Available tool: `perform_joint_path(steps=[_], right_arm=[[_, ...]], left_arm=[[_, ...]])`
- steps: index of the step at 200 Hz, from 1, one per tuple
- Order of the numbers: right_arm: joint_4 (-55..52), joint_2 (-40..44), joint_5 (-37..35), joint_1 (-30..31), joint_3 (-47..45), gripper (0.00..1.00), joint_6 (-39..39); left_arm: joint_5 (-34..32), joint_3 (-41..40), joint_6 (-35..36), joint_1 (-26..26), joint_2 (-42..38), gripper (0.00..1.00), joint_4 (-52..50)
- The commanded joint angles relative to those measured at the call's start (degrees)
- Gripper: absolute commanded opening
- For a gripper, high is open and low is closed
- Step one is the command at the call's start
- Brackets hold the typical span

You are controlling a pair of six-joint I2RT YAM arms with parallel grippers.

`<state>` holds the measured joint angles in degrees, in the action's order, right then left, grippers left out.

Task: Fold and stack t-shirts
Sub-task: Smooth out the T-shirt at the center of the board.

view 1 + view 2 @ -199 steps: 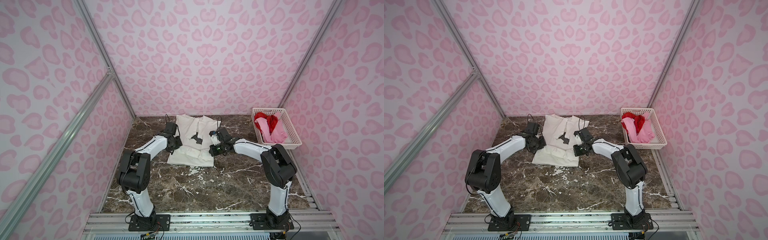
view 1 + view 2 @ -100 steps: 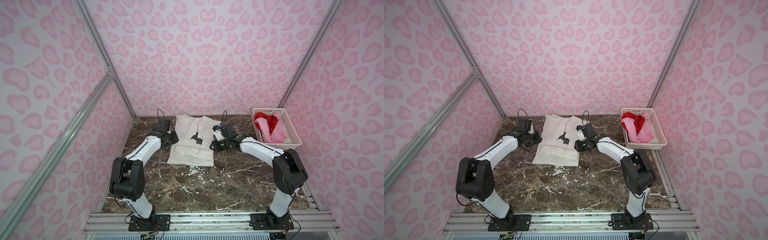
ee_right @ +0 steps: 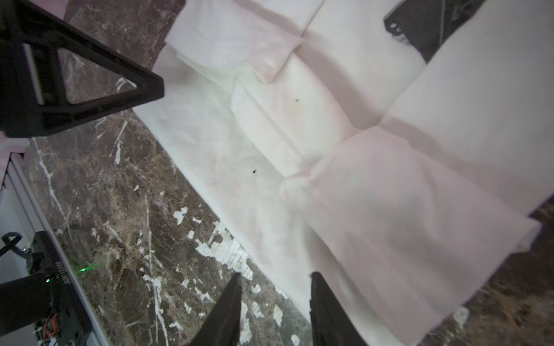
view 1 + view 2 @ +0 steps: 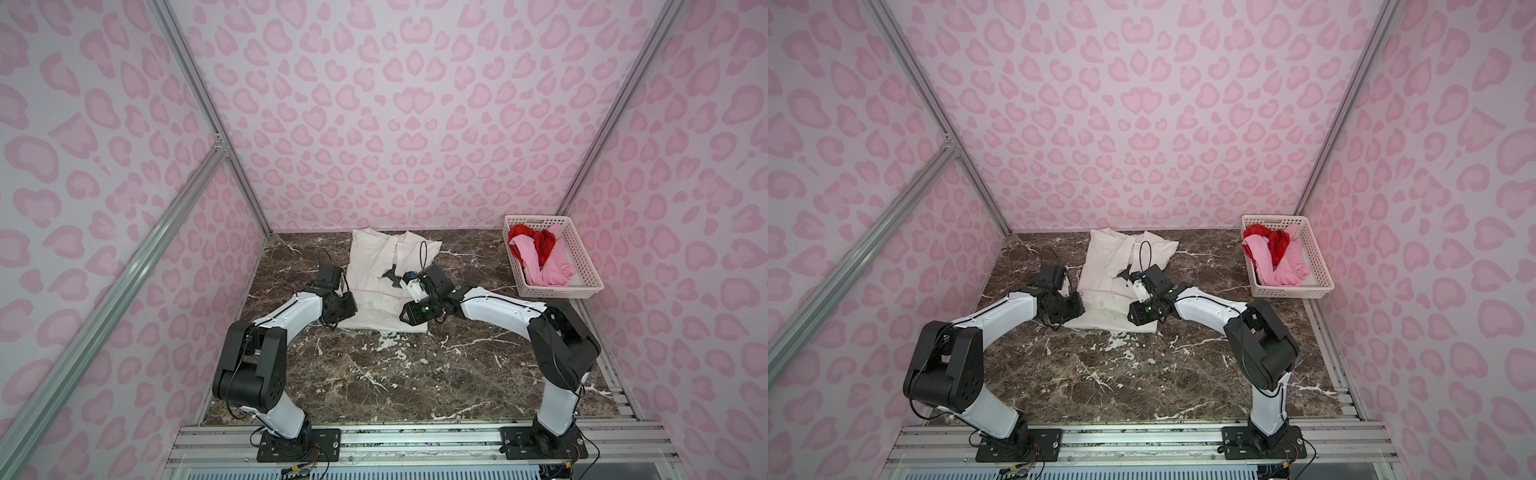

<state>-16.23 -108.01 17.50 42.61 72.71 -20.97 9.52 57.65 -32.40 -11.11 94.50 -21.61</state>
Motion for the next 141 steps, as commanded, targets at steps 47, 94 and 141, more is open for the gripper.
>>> perform_joint_path(steps=[47, 94, 141], right_arm=[[0.44, -6.45, -1.64, -2.17, 4.81, 0.38, 1.66], [-0.85, -11.28, -3.08, -5.04, 14.35, 0.37, 3.63], [-7.05, -12.81, -4.08, -7.39, 24.17, 0.36, 6.15]], left_arm=[[0.20, 10.10, 1.46, 0.09, 10.50, 0.27, 0.19], [-0.18, 20.03, 2.08, 0.65, 18.48, 0.26, -1.12], [-2.74, 38.87, 3.81, 1.18, 25.67, 0.25, -10.30]])
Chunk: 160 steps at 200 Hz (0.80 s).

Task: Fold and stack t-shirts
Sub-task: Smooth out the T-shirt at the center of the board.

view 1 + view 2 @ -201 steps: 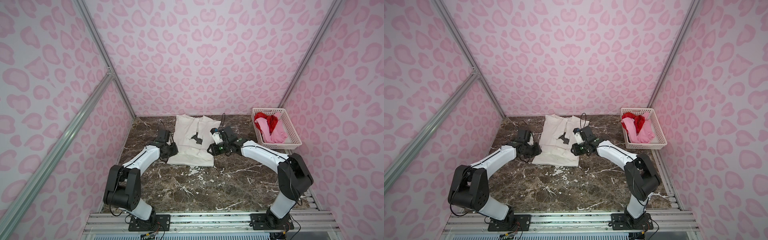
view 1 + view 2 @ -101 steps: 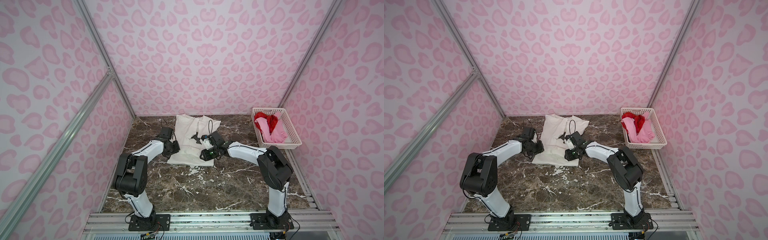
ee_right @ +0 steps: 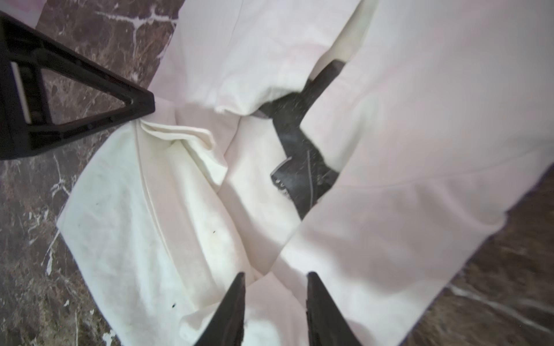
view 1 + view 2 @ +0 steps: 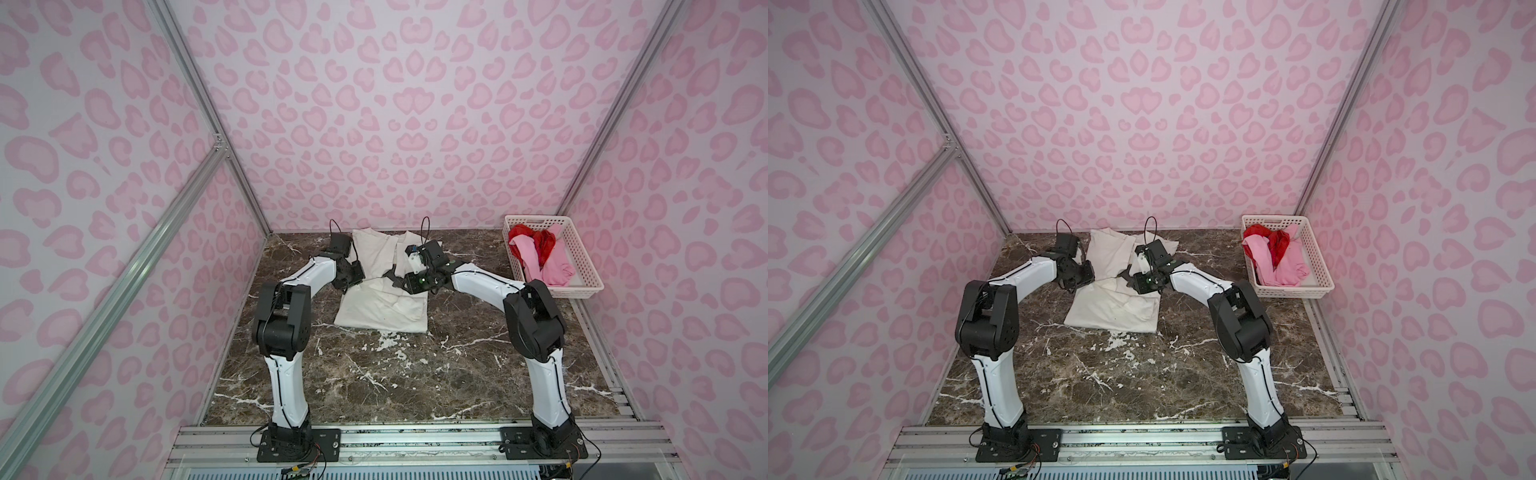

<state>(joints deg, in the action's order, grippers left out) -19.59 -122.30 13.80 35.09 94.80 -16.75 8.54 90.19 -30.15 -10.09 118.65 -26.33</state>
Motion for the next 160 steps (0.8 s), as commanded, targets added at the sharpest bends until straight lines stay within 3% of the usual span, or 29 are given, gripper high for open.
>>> perform_joint_path(steps=[1, 35, 88, 123, 160], right_arm=[[-3.78, 1.64, -0.33, 0.14, 2.06, 0.36, 1.96], [-4.62, 6.40, 1.58, 1.81, -2.36, 0.37, 1.27], [-0.87, 11.26, 4.79, 6.83, -13.35, 0.38, -1.86], [0.83, 10.14, 5.29, 8.15, -15.75, 0.38, -3.02], [1.10, 7.13, 4.76, 8.15, -15.81, 0.39, -2.73]], left_arm=[[-1.76, 6.58, 1.62, 0.15, 1.51, 0.25, -5.67], [-2.60, 5.99, 2.03, 0.40, -1.46, 0.26, -6.61], [1.77, -11.35, -0.29, 0.35, -11.16, 0.26, 1.41], [5.81, -17.42, -1.97, -0.02, -14.62, 0.26, 5.06], [5.70, -17.60, -1.93, -0.28, -14.55, 0.26, 5.25]])
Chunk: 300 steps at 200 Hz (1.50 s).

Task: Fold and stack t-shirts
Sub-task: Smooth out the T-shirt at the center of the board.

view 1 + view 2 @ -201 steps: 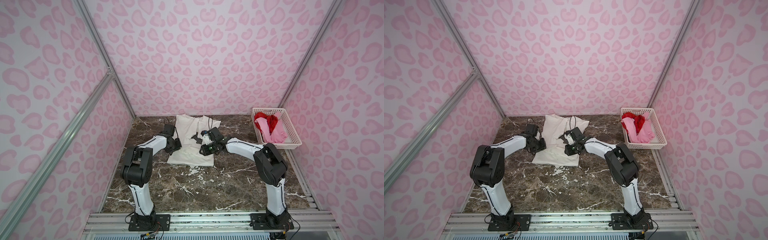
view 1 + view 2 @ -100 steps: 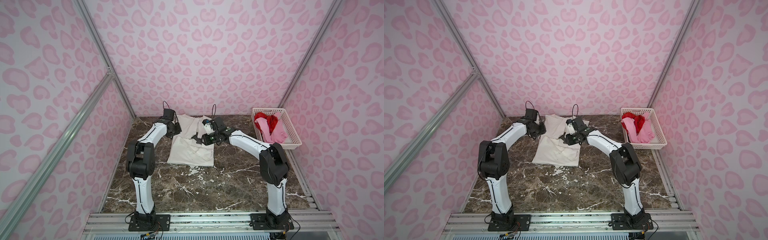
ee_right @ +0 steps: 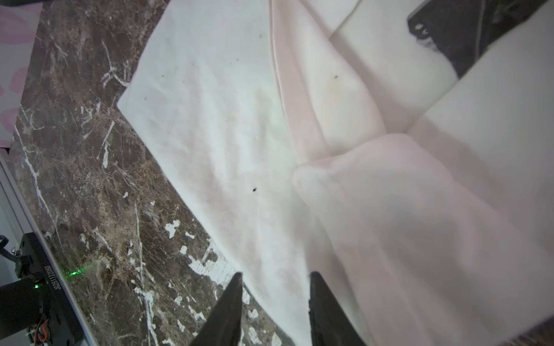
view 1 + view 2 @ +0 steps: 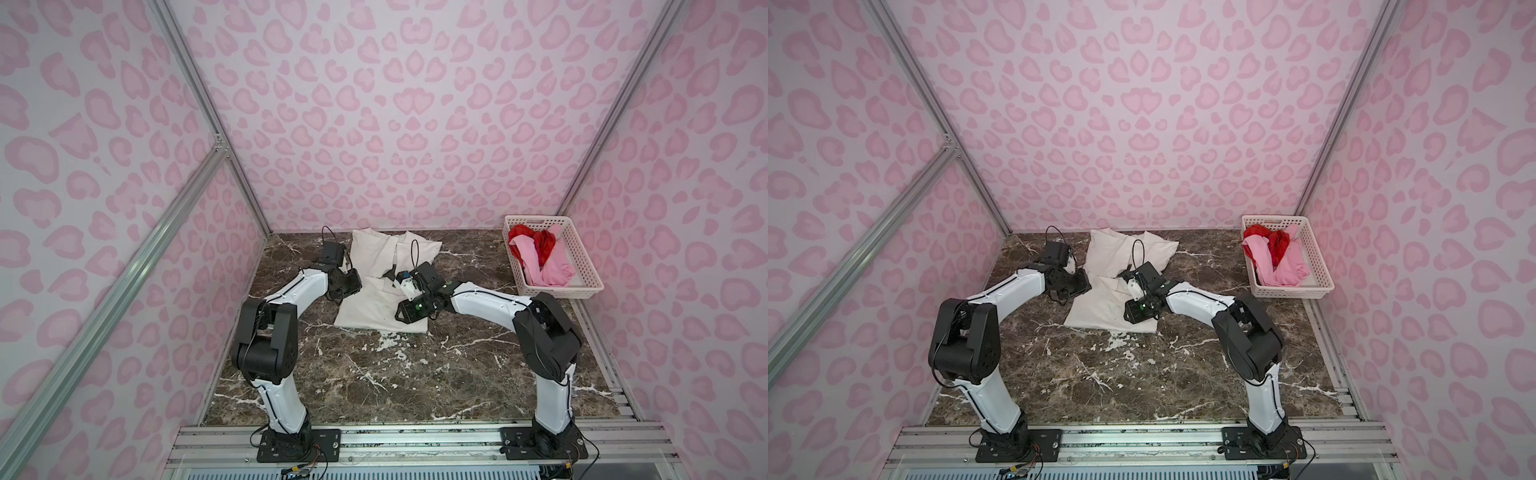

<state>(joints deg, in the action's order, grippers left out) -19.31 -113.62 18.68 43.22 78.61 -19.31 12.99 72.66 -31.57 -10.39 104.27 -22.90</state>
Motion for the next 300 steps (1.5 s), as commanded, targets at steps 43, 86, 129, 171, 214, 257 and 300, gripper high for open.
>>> perform_joint_path(steps=[43, 86, 129, 171, 214, 257, 300], right_arm=[[-3.29, -7.75, -5.17, -2.79, 8.35, 0.38, 2.22], [-9.14, -11.31, -8.84, -8.60, 22.49, 0.38, 4.07], [-9.41, -9.79, -8.98, -9.92, 22.90, 0.38, 5.10], [-3.81, -2.22, -5.28, -9.02, 9.75, 0.39, 2.99], [-4.67, -2.65, -2.04, -7.85, 9.42, 0.40, 3.23], [-6.99, -12.25, 1.26, -9.81, 18.03, 0.40, 4.38], [-7.57, -16.09, -3.85, -14.59, 23.20, 0.39, 3.20]], left_arm=[[1.27, 2.59, -0.08, 0.03, 2.28, 0.26, 1.21], [0.67, 5.65, 0.37, 0.07, 5.59, 0.25, 0.59], [-0.70, 5.65, 0.71, 0.19, 5.48, 0.24, 0.71], [-1.74, 1.79, 1.43, 0.21, 1.79, 0.25, 1.75], [4.27, 4.53, 1.43, 0.18, 4.23, 0.25, 1.75], [14.91, 10.14, 1.27, -0.50, 11.50, 0.25, 1.95], [12.26, 17.97, 2.22, 0.65, 19.53, 0.24, -0.86]])
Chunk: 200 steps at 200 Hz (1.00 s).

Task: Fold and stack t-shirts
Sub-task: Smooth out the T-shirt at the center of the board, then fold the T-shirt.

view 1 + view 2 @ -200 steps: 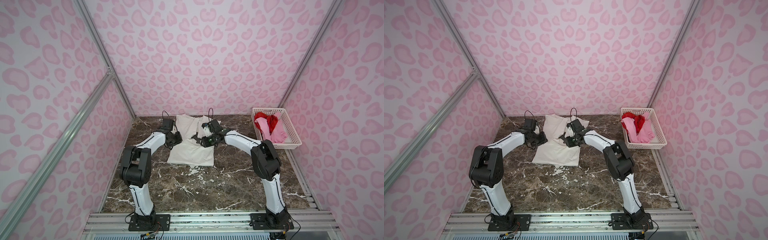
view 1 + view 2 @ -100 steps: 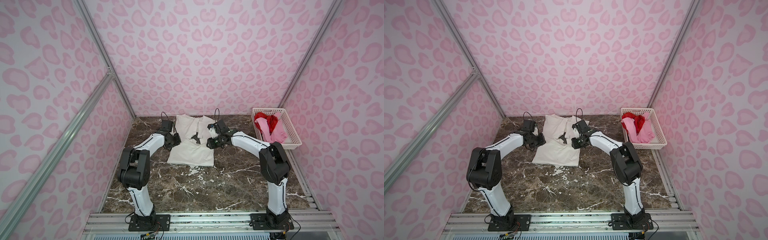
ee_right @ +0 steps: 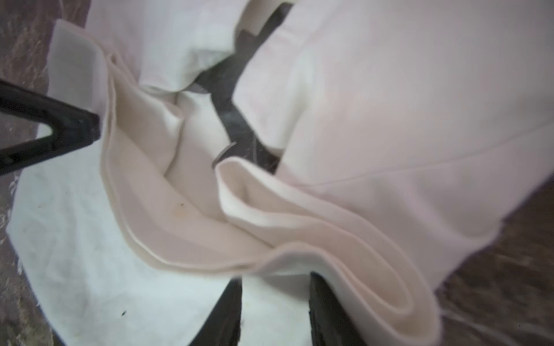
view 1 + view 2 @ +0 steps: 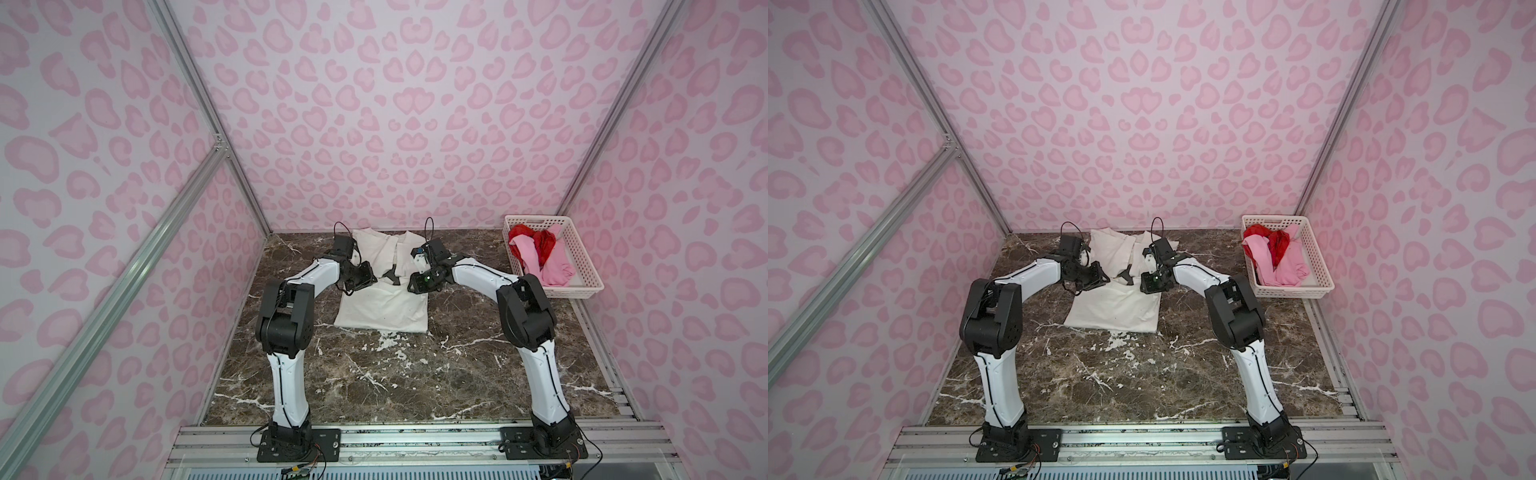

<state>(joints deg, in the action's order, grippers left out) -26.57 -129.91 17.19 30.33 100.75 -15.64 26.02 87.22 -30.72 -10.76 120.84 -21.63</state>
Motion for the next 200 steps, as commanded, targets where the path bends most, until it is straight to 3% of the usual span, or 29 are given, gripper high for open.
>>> perform_joint_path(steps=[1, 40, 93, 157, 200], right_arm=[[-0.32, 0.23, -2.44, -1.73, 1.09, 0.39, -0.50], [-0.65, 0.66, -2.88, -3.56, 0.70, 0.39, 0.09], [0.87, 7.75, -2.71, -2.68, -5.57, 0.39, -0.66], [9.43, 26.66, 0.96, 0.99, -34.29, 0.41, -4.56], [14.66, 30.77, 3.62, 3.81, -45.03, 0.42, -6.26]], left_arm=[[-0.82, 3.54, 1.32, 1.10, 3.11, 0.24, -2.21], [-4.91, 2.07, -0.34, 3.83, 3.17, 0.23, -0.09], [-6.94, -3.41, 0.67, 5.61, -5.15, 0.24, 0.26], [-17.69, -21.46, 4.00, 5.58, -23.16, 0.25, -2.54], [-19.92, -30.93, 4.78, 5.93, -29.59, 0.28, -1.95]])
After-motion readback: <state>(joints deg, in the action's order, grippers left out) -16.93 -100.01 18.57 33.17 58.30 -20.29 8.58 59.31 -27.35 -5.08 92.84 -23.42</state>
